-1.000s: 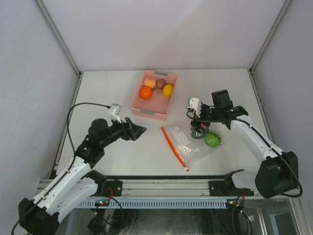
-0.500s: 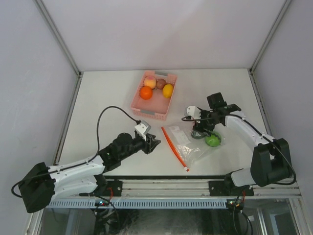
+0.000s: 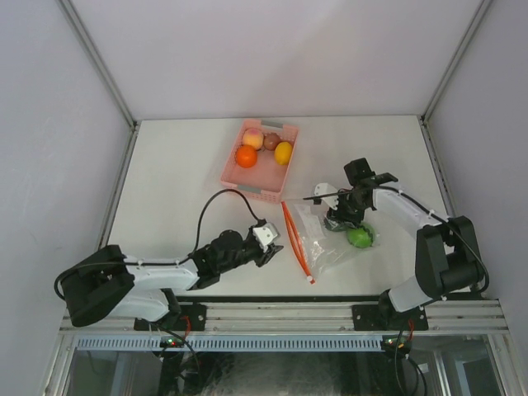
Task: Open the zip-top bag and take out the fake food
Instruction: Pick up the fake fruit from the zipper food storage bag.
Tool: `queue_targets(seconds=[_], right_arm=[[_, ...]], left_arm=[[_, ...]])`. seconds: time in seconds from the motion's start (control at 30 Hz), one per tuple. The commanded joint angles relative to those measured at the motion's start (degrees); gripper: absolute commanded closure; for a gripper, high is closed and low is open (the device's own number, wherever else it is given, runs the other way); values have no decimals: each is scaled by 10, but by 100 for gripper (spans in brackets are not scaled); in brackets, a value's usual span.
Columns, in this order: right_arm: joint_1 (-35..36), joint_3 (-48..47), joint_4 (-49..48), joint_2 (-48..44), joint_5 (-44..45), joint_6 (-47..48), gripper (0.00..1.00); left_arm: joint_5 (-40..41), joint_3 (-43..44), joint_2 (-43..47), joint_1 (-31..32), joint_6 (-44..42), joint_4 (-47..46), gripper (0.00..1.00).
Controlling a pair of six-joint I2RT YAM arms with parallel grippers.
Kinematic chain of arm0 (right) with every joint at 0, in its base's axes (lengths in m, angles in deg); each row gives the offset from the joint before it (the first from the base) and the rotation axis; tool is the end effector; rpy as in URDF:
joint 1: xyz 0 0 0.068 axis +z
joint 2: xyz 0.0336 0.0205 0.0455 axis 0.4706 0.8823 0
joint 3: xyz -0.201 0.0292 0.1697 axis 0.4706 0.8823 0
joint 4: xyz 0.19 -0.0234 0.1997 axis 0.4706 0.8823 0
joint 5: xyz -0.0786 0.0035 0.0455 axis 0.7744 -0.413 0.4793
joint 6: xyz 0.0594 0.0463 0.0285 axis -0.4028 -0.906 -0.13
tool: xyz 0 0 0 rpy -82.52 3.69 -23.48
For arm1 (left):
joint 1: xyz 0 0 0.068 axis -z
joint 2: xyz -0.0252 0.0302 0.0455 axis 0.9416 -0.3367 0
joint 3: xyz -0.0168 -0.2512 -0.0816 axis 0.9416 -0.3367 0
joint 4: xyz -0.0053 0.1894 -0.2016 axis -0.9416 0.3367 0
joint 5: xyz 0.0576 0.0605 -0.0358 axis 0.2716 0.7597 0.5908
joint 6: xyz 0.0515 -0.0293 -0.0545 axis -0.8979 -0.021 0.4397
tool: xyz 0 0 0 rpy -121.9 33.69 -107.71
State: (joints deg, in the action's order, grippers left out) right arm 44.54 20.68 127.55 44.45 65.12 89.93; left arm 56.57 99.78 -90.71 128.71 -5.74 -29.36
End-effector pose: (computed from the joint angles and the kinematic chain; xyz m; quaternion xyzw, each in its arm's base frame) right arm 0.2797 0.1030 0.1550 -0.6041 0.7722 0.0842 0.1779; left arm 0.1495 -0.2438 0.1474 0.4062 0.6836 -0.2854 0.5349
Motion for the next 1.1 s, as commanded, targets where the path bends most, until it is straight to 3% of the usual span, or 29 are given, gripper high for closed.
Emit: queue_targets(seconds=[0.0, 0.3, 0.6, 1.07], right_arm=[[-2, -24, 22, 21, 16, 2, 59], [21, -24, 27, 40, 20, 13, 68], [29, -26, 32, 36, -17, 14, 68], [5, -28, 71, -64, -173, 78, 49]], left_arm=[[-12, 7, -35, 4, -59, -73, 58], [-45, 27, -101, 4, -110, -135, 57], [-104, 12, -137, 7, -122, -212, 56], [-69, -6, -192, 12, -131, -268, 55]])
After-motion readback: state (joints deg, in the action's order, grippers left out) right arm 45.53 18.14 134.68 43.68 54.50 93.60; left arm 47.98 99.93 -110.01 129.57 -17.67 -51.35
